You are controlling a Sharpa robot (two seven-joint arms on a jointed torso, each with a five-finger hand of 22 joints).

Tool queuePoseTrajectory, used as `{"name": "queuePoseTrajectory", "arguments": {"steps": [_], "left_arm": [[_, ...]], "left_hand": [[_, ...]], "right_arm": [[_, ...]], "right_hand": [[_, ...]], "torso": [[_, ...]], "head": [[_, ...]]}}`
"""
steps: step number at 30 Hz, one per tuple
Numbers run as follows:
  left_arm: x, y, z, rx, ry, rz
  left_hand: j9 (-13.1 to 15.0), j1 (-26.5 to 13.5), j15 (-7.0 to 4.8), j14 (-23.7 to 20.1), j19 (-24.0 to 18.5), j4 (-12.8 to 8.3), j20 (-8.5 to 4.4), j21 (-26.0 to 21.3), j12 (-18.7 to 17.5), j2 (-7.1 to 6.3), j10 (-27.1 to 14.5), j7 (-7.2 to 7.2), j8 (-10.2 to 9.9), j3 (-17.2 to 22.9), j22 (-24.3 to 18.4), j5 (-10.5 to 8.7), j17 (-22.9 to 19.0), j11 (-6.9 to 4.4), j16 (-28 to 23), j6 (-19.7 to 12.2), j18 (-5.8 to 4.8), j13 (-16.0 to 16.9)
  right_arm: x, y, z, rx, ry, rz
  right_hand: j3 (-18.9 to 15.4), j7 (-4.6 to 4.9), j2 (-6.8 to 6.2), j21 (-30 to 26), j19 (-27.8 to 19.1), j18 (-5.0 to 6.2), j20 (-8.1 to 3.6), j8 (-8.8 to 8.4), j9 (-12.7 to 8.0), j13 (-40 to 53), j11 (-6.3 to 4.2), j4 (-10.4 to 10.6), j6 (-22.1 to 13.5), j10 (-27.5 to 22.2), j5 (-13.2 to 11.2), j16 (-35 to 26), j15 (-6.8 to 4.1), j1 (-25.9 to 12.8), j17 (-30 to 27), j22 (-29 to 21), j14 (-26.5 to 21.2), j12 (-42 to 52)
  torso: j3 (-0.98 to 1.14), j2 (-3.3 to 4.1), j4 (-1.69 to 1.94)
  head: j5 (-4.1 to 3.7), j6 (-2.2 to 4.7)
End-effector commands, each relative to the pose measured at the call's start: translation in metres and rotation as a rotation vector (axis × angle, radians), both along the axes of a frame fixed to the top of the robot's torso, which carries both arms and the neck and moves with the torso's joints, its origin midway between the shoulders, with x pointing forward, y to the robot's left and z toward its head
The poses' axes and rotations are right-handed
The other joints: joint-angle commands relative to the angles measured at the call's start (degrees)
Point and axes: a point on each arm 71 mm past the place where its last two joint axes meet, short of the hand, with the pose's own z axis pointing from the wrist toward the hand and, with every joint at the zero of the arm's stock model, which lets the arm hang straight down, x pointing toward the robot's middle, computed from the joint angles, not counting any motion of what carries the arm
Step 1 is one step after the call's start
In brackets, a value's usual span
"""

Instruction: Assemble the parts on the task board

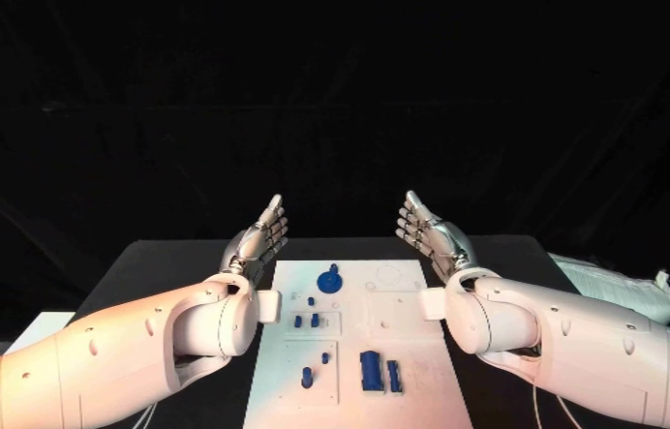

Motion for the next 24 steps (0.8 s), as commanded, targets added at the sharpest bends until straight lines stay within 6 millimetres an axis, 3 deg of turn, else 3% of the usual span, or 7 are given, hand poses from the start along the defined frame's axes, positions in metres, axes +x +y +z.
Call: {"name": "queuePoseTrajectory", "arguments": {"steps": [1,2,9,10,14,15,24], "left_arm": [[-0.0034,0.0015,0.008,0.089,-0.097,0.073],[-0.004,0.0012,0.0082,0.091,-0.099,0.074],[-0.0043,0.0009,0.0083,0.091,-0.1,0.075],[-0.0043,0.0009,0.0083,0.091,-0.1,0.075],[-0.0043,0.0009,0.0083,0.091,-0.1,0.075],[-0.0043,0.0009,0.0083,0.091,-0.1,0.075],[-0.0043,0.0009,0.0083,0.091,-0.1,0.075]], "left_hand": [[-0.16,-9.39,-0.9,-6.45,-4.71,-0.01,-1.93,-0.42,-0.33,0.26,-7.13,-0.54,-0.37,-2.6,-3.36,-0.37,-0.22,-1.83,-1.06,-6.64,-5.77,-0.13],[-0.16,-10.16,-0.9,-6.98,-5.11,-0.01,-6.06,-0.42,-0.33,0.26,-7.72,-0.54,-0.37,-2.79,-3.64,-0.37,-0.22,-1.83,-1.06,-7.21,-5.77,-0.13],[-0.16,-15.15,-0.9,-10.4,-7.72,-0.01,-6.06,-0.42,-0.33,0.26,-11.51,-0.54,-0.37,-4.13,-5.42,-0.37,-0.22,-1.83,-1.06,-10.75,-5.77,-0.13],[-0.16,-15.74,-0.9,-10.82,-7.98,-0.01,-6.06,-0.42,-0.33,0.26,-11.96,-0.54,-0.37,-8.17,-5.62,-0.37,-0.22,-1.83,-1.06,-11.19,-5.77,-0.13],[-0.16,-17.77,-0.9,-12.2,-8.9,-0.01,-6.06,-0.42,-0.33,0.26,-13.52,-0.54,-0.37,-8.17,-6.36,-0.37,-0.22,-1.83,-1.06,-12.62,-5.77,-0.13],[-0.16,-18.23,-0.9,-12.53,-9.17,-0.01,-6.06,-0.42,-0.33,0.26,-13.87,-0.54,-0.37,-8.17,-10.52,-0.37,-0.22,-1.83,-1.06,-12.94,-5.77,-0.13],[-0.16,-21.57,-0.9,-14.8,-10.75,-0.01,-6.06,-0.42,-0.33,0.26,-16.42,-0.54,-0.37,-8.17,-10.52,-0.37,-0.22,-1.83,-1.06,-15.25,-5.77,-0.13]], "right_arm": [[-0.0019,-0.0043,0.0048,-0.008,-0.032,-0.097],[-0.002,-0.0042,0.0049,-0.008,-0.032,-0.097],[-0.002,-0.0042,0.0049,-0.008,-0.032,-0.097],[-0.002,-0.0042,0.0049,-0.008,-0.032,-0.097],[-0.002,-0.0042,0.0049,-0.008,-0.032,-0.097],[-0.002,-0.0042,0.0049,-0.008,-0.032,-0.097],[-0.002,-0.0042,0.0049,-0.008,-0.032,-0.097]], "right_hand": [[-5.5,-2.0,0.05,-4.01,-6.83,-3.39,-3.09,-0.4,-0.18,-0.12,-0.69,-0.02,-6.65,-7.52,-1.44,-0.44,-0.24,-9.82,-0.27,-2.69,-7.67,-0.37],[-5.5,-2.0,0.05,-4.01,-7.46,-3.39,-3.09,-0.4,-0.18,-0.12,-0.69,-0.02,-7.25,-8.17,-1.44,-0.44,-0.24,-10.69,-0.27,-2.69,-8.38,-0.37],[-5.5,-2.0,0.05,-4.01,-11.07,-3.39,-3.09,-0.4,-0.18,-0.12,-0.69,-0.02,-10.79,-12.16,-1.44,-0.44,-0.24,-15.89,-0.27,-2.69,-12.45,-0.37],[-5.5,-2.0,0.05,-4.01,-11.47,-3.39,-3.09,-0.4,-0.18,-0.12,-0.69,-0.02,-11.21,-12.6,-1.44,-0.44,-0.24,-16.51,-0.27,-2.69,-12.94,-0.37],[-5.5,-2.0,0.05,-4.01,-12.95,-3.39,-3.09,-0.4,-0.18,-0.12,-0.69,-0.02,-12.67,-14.24,-1.44,-0.44,-0.24,-18.64,-0.27,-2.69,-14.64,-0.37],[-5.5,-2.0,0.05,-4.01,-13.29,-3.39,-3.09,-0.4,-0.18,-0.12,-0.69,-0.02,-12.98,-14.61,-1.44,-0.44,-0.24,-19.09,-0.27,-2.69,-14.97,-0.37],[-5.5,-2.0,0.05,-4.01,-15.76,-3.39,-3.09,-0.4,-0.18,-0.12,-0.69,-0.02,-15.4,-17.32,-1.44,-0.44,-0.24,-22.61,-0.27,-2.69,-17.79,-0.37]], "torso": [[0.05,-0.07,0.09],[0.05,-0.07,0.09],[0.05,-0.07,0.09],[0.05,-0.07,0.09],[0.05,-0.07,0.09],[0.05,-0.07,0.09],[0.05,-0.07,0.09]], "head": [[0.01,0.02],[0.01,0.02],[0.01,0.02],[0.01,0.02],[0.01,0.02],[0.01,0.02],[0.01,0.02]]}}
